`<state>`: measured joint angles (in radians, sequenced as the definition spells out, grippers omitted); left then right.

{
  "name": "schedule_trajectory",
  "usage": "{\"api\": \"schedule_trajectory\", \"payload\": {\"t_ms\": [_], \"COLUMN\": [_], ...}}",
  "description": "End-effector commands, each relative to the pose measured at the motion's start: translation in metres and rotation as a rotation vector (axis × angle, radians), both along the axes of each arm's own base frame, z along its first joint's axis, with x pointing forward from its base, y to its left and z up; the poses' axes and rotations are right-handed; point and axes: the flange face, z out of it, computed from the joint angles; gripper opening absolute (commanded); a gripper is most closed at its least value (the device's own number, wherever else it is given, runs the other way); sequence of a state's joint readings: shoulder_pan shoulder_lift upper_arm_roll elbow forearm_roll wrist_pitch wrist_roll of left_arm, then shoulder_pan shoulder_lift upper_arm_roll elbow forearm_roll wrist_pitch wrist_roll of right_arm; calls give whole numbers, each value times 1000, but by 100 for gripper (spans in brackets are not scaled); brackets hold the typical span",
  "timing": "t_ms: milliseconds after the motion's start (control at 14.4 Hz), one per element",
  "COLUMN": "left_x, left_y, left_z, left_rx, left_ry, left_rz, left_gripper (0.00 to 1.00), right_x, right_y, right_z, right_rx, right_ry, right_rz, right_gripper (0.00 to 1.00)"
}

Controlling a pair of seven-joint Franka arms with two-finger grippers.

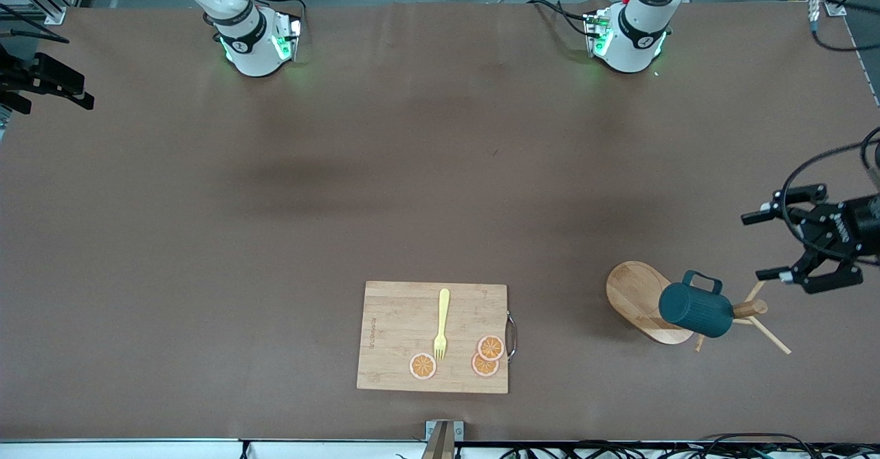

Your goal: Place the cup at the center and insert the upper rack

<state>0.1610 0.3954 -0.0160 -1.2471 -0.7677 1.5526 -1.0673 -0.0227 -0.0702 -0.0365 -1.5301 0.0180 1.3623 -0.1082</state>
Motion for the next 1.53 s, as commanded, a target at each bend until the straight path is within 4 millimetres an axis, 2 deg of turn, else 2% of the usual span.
{"api": "schedule_trajectory", "payload": {"t_ms": [0,139,278,557,765,1043,1183,1461], "left_x": [-33,-53,-71,-101,-129,-164,-175,-181], "left_y": [-44,-71,-82,-73,-67,-64,-60,-62], "left_z": [48,69,78,87,77,65,62,70], "left_rx": [218,378,535,704,738,745,735,723], "left_ry": [-79,-130,-152,-224,-250,-291,-326,-379], "left_rz": [-111,-235,-394,-694,-890,-978,-1054,-1156], "left_gripper": [100,100,100,100,100,100,100,100], "right_x": [-6,-6,-6,-6,-6,-7,-7,-7], "right_y": [1,0,0,-3,-3,-3,-3,-3], "right_z": [3,2,2,2,2,3,3,3], "right_rx": [-1,-2,-2,-2,-1,-2,-2,-2], "right_ry": [-12,-10,-8,-8,-9,-10,-12,-12], "right_rz": [-6,-8,-8,-11,-9,-9,-9,-9], "right_gripper": [100,100,100,100,100,100,100,100]}}
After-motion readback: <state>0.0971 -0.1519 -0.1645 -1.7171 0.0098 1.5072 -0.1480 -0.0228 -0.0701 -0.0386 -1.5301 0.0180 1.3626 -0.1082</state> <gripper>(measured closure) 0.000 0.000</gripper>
